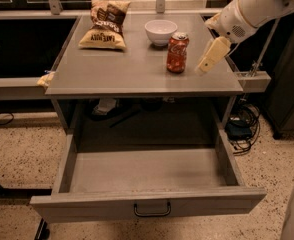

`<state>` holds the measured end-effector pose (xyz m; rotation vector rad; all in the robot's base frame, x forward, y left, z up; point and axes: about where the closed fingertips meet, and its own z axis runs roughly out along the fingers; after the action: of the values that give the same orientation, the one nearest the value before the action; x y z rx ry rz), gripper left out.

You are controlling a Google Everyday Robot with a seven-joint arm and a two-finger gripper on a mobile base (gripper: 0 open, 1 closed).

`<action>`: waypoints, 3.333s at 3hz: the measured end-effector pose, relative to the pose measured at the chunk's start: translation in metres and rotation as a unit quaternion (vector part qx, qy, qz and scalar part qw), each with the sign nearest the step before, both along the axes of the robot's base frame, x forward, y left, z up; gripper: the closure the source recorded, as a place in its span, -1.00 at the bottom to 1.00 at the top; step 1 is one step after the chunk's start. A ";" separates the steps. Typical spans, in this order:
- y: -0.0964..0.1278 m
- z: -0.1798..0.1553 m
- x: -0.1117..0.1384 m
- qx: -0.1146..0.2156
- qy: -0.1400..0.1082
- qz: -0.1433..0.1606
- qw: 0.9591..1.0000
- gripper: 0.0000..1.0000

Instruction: Place coke can into top drawer

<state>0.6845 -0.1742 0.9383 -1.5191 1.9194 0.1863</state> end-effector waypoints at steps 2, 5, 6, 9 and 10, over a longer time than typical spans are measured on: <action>0.011 -0.021 0.039 0.051 -0.008 -0.021 0.998 -1.00; 0.027 -0.064 0.098 0.084 0.001 -0.048 0.995 -1.00; 0.040 -0.075 0.107 0.095 0.016 -0.045 0.994 -0.64; 0.042 -0.073 0.102 0.093 0.018 -0.036 0.995 0.76; 0.039 -0.065 0.088 0.089 0.015 -0.022 0.996 1.00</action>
Offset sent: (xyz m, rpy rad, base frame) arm 0.0673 0.0063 -0.0289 0.1688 -0.0482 -0.1009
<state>0.7730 -0.1349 0.8728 -1.3619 1.9043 0.3537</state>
